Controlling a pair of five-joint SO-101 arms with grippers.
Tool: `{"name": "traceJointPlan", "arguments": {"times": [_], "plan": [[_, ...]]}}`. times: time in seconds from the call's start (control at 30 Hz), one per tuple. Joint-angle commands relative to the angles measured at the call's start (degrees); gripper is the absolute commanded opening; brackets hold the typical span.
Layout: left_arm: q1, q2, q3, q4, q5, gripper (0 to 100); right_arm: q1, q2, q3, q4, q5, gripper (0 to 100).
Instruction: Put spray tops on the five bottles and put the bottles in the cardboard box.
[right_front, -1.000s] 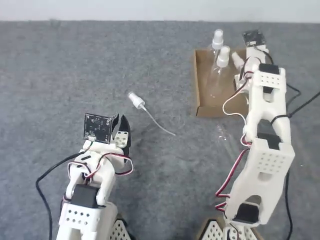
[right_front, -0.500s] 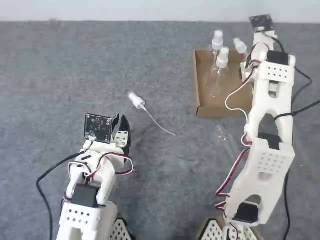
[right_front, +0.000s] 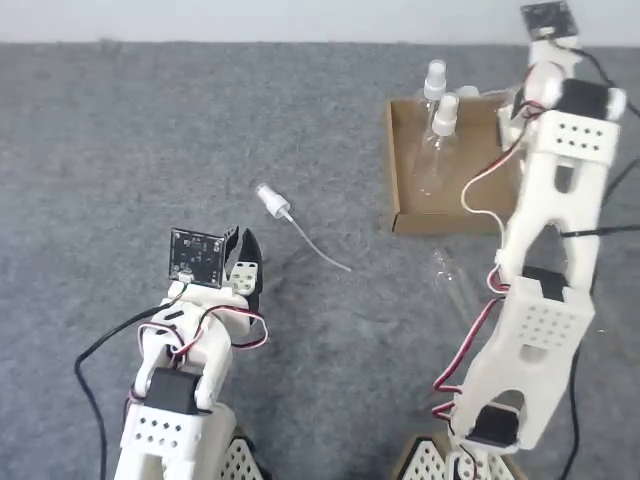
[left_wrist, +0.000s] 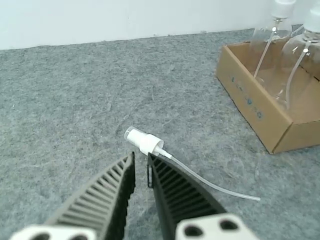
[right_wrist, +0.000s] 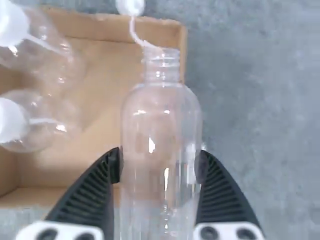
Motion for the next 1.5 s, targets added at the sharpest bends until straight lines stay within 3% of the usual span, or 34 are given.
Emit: {"name": "traceJointPlan", "arguments": {"times": [0.0,0.1,0.23,0.53,0.63,0.8,0.9,1.13,1.47], "plan": [[-0.18,-1.14,-0.66,-1.67,-0.35,4,3.3,-1.63,-7.82,5.58,0.0,4.7],[-0.18,-1.14,-0.66,-1.67,-0.35,4,4.79,-1.63,-12.4,12.44,2.02,4.7],[-0.18,-1.14,-0.66,-1.67,-0.35,4,8.4,-3.03,-8.44,12.88,5.1,4.7],[-0.18,-1.14,-0.66,-1.67,-0.35,4,10.51,-24.57,29.8,11.56,14.07,4.7],[-0.18,-1.14,-0.66,-1.58,-0.35,4,10.95,-33.89,47.91,3.21,16.0,4.7],[-0.18,-1.14,-0.66,-1.49,-0.35,4,11.12,-47.69,81.14,-22.9,15.91,5.3],[-0.18,-1.14,-0.66,-1.49,-0.35,4,10.68,-52.62,91.78,-32.13,16.0,5.8],[-0.18,-1.14,-1.01,-1.49,-0.35,4,10.77,-52.62,95.91,-33.01,16.18,24.2],[-5.8,-1.14,-6.99,3.6,-0.35,5,11.12,-68.18,97.23,-25.45,15.74,23.8]]}}
